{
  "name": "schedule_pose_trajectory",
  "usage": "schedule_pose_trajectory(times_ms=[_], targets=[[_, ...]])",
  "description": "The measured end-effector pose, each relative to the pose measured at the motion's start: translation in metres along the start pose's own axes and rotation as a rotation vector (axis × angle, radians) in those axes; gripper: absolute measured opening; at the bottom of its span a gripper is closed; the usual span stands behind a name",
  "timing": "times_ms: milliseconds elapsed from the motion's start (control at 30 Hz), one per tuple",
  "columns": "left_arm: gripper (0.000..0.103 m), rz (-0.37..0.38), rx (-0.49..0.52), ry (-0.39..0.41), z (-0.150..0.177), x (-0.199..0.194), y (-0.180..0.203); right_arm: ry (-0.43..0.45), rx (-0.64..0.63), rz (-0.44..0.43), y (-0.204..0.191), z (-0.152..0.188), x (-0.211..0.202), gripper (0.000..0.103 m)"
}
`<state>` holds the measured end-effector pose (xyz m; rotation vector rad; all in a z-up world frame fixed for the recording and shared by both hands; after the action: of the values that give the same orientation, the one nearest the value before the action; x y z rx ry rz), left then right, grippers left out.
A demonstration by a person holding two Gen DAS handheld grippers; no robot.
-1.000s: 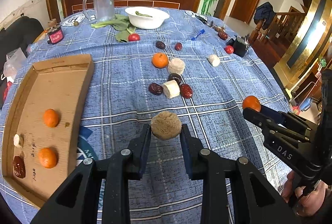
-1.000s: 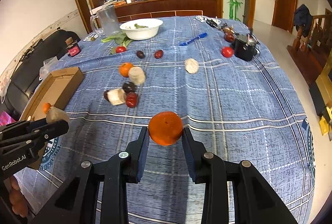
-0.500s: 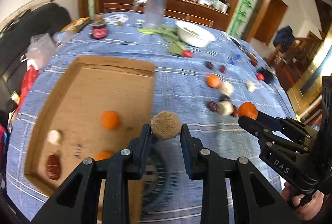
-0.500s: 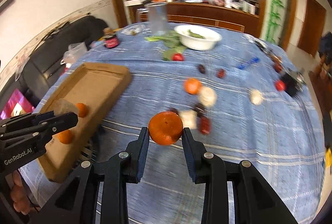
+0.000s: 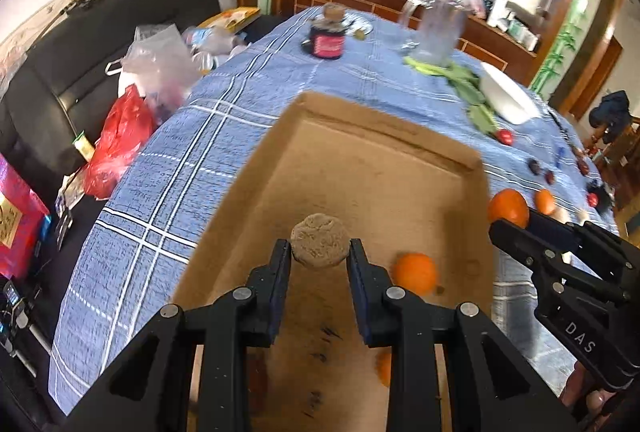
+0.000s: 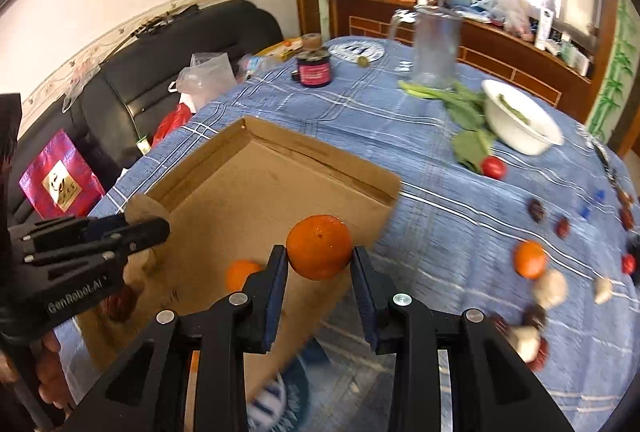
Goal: Organize fruits
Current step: 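Carry the biscuit and orange into the tray and open both tools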
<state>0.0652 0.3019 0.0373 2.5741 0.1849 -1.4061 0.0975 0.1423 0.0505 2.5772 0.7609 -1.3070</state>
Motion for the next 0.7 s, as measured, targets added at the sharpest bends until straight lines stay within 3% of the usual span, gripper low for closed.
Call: schedule_pose_trajectory(times_ms=[300,633,700], targets=[[0.028,-0.017,0.008,-0.067,-0.011,0.036,-0.01,-0.088,0.003,-0.004,-0.008,-0.018,0.058,0.036],[0.028,-0.028,0.01,-0.114,-0.01,0.055,-0.009,-0.125,-0.019,0.009,-0.005,-0.013,0.075,0.036],[0.033,-0.04,0.009,-0.119,-0.009,0.055,-0.01,-0.124,-0.021,0.011,-0.005,-0.013,0.074,0.039]])
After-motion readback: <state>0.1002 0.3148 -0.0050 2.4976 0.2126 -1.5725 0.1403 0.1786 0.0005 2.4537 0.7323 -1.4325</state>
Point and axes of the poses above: each gripper's, at about its wrist camera, not at the fingertips, and x roughly the way its jaws point, y to its right, z to its underside, the point moved 3 cm from there along x, roughly the way its jaws point, and after that the axes turned 2 degrees about -y, right-handed, at the moved point
